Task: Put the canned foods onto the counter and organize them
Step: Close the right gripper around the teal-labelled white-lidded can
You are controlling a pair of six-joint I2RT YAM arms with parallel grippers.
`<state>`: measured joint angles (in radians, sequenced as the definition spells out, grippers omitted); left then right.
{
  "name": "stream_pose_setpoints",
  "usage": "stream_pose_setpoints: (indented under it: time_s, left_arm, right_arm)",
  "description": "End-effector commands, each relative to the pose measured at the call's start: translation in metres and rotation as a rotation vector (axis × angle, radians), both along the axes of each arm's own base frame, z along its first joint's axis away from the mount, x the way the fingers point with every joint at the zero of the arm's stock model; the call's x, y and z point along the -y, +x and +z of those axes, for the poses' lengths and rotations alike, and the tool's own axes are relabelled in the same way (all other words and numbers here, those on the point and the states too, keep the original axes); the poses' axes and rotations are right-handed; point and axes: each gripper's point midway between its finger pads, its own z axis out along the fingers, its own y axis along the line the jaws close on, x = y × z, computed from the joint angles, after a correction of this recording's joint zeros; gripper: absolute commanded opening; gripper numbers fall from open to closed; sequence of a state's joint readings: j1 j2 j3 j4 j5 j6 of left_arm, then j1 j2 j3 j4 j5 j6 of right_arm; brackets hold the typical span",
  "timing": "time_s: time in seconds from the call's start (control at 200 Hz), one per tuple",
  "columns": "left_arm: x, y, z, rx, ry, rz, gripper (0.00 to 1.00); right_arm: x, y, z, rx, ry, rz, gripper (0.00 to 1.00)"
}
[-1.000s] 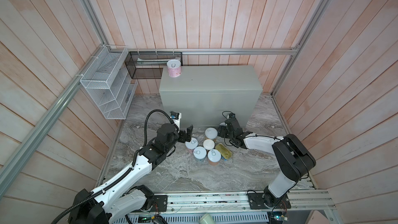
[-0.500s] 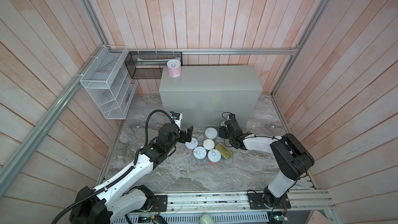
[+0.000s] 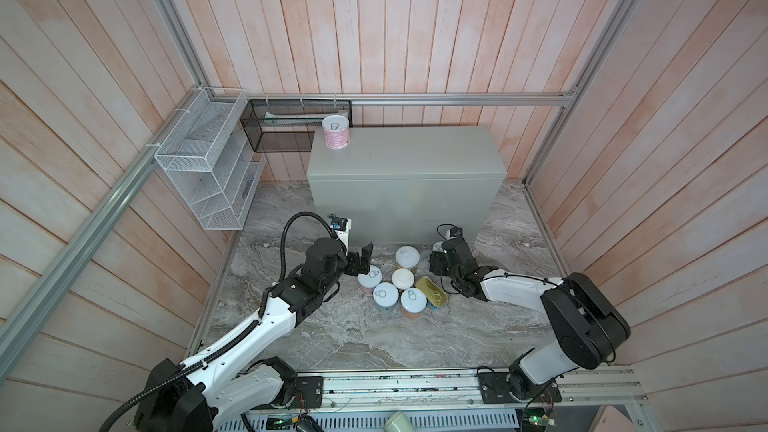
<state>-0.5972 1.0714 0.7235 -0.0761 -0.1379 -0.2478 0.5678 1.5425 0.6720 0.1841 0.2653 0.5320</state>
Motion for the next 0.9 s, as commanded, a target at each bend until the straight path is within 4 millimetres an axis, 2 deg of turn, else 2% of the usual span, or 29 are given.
stream_pose_setpoints:
  time_s: [0.0,0.135,0.265,0.645,0.75,0.895]
  left_arm:
    - [0.003,-0.002,0.000,-0.005,-0.011,-0.006,1.00]
    - [0.006,-0.001,-0.003,-0.013,-0.020,-0.015,1.00]
    - [0.011,0.001,-0.002,-0.011,-0.036,-0.025,1.00]
    - [0.036,0.003,-0.001,-0.006,-0.046,-0.087,1.00]
    - [0.048,-0.001,-0.002,0.006,-0.035,-0.139,1.00]
    - [0.072,-0.008,-0.014,-0.011,0.010,-0.238,1.00]
  right_arm:
    - [0.013,-0.004,0.007,0.020,-0.009,-0.053,0.64]
    - [0.029,-0.017,-0.002,-0.006,-0.042,-0.094,0.64]
    - [0.036,-0.030,-0.001,-0.021,-0.022,-0.111,0.64]
    - [0.047,-0.053,0.025,0.017,0.061,-0.126,0.65]
    - [0.046,-0.055,0.041,0.055,0.094,-0.117,0.65]
    - [0.035,-0.056,0.062,0.102,0.159,-0.062,0.65]
